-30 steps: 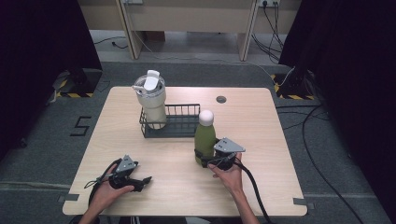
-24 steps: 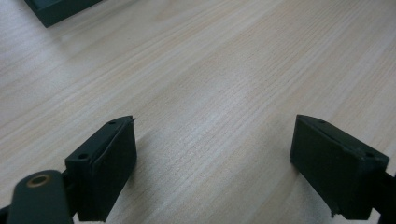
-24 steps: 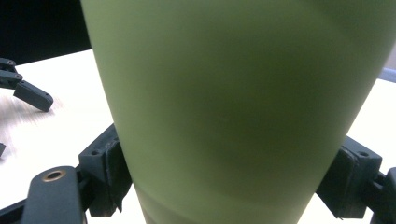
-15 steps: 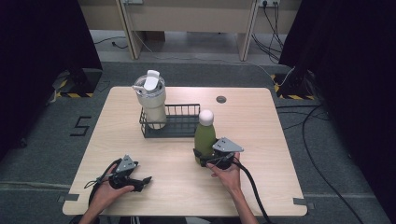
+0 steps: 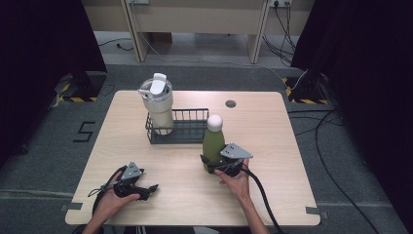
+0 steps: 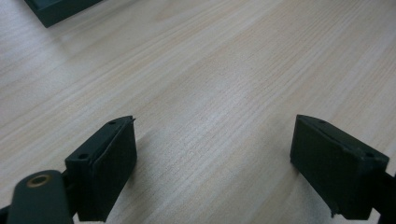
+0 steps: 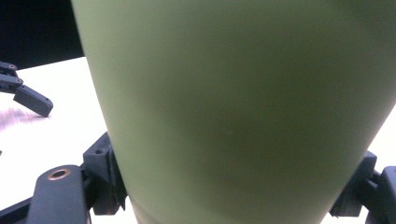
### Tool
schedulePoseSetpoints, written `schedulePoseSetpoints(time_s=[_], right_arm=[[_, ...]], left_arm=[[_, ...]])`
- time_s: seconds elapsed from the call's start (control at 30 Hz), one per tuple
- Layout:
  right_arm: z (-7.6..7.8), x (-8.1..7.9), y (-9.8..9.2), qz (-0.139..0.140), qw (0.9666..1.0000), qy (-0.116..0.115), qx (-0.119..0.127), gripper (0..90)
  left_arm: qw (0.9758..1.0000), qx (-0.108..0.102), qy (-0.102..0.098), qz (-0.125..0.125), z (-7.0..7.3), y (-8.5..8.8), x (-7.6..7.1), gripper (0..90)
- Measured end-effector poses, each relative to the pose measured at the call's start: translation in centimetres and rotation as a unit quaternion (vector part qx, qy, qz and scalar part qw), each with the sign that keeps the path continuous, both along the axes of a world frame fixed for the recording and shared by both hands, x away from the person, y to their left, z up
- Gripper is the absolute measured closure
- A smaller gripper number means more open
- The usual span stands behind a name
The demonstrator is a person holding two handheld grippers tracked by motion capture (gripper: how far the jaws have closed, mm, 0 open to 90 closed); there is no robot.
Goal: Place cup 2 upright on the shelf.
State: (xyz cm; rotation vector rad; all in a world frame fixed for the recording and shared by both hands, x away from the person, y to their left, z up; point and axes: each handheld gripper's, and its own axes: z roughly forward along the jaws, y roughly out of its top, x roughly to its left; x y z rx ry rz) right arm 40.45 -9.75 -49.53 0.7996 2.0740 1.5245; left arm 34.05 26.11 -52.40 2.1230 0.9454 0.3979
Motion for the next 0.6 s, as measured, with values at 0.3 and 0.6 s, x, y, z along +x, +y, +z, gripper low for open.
schedulePoseSetpoints(time_s=[0.3, 0.6], right_arm=[[0.06, -0.04, 0.06, -0.001, 1.0, 0.001, -0.002, 20.5], [0.21, -0.14, 0.25, -0.004, 0.9999, -0.005, -0.011, 20.6]], left_arm=[[1.0, 0.0, 0.0, 0.0, 0.0, 0.0, 0.0, 14.0], [1.0, 0.0, 0.0, 0.0, 0.01, 0.0, 0.0, 14.0]])
